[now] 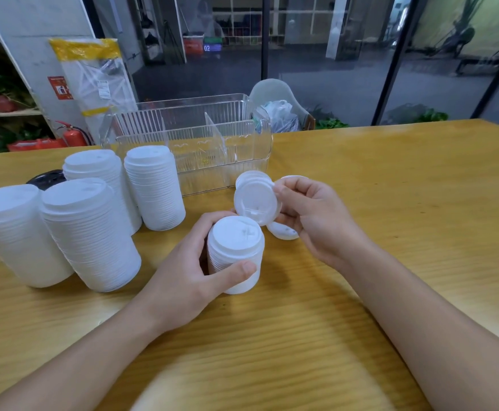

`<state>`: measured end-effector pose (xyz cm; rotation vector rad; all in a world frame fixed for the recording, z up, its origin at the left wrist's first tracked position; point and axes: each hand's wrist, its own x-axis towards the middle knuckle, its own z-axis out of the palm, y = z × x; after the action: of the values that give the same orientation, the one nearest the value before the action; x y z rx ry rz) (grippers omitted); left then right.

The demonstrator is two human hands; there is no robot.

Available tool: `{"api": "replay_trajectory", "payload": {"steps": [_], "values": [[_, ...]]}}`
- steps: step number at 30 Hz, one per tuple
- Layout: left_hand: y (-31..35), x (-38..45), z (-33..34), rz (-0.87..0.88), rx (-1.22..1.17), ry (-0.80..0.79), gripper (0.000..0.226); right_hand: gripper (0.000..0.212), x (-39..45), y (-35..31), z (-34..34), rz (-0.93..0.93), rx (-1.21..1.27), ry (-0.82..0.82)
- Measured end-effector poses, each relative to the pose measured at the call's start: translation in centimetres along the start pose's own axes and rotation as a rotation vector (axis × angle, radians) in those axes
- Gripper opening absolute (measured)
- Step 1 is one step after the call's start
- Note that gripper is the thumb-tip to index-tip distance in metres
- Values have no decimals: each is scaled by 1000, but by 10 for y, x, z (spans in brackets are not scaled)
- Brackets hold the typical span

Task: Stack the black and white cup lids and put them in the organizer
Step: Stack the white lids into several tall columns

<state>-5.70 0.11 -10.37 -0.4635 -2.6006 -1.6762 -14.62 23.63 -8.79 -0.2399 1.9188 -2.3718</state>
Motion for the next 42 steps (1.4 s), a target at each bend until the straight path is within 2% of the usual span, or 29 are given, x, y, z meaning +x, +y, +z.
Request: {"api": "replay_trajectory", "payload": {"steps": [4,9,14,18,24,26,30,34,37,42], "values": [[-1,1,-1,8,-30,-5,71,5,-1,2,3,-24,-10,58],[0,0,-1,16,-30,-25,68,22,-5,2,6,-110,-149,91],[1,-1,0,30,-28,-37,70,23,-13,0,15,-142,-317,7],[3,-1,0,59,-34,-58,70,54,-13,2,16,-213,-484,-41],[3,-2,0,74,-36,-86,71,78,-10,0,9,-211,-573,-74],[3,-2,-1,62,-29,-92,71,76,-11,-2,7,-226,-555,-65],[0,-1,-2,23,-24,-60,73,52,-17,-15,6,-252,-434,-68],[-4,2,-3,-13,-57,-17,76,40,-26,-16,13,-219,-371,-268],[-8,3,-5,-34,-91,8,76,36,-27,-7,16,-274,-528,-380],[-11,4,-7,-40,-105,4,76,34,-24,-7,10,-352,-733,-404]]}}
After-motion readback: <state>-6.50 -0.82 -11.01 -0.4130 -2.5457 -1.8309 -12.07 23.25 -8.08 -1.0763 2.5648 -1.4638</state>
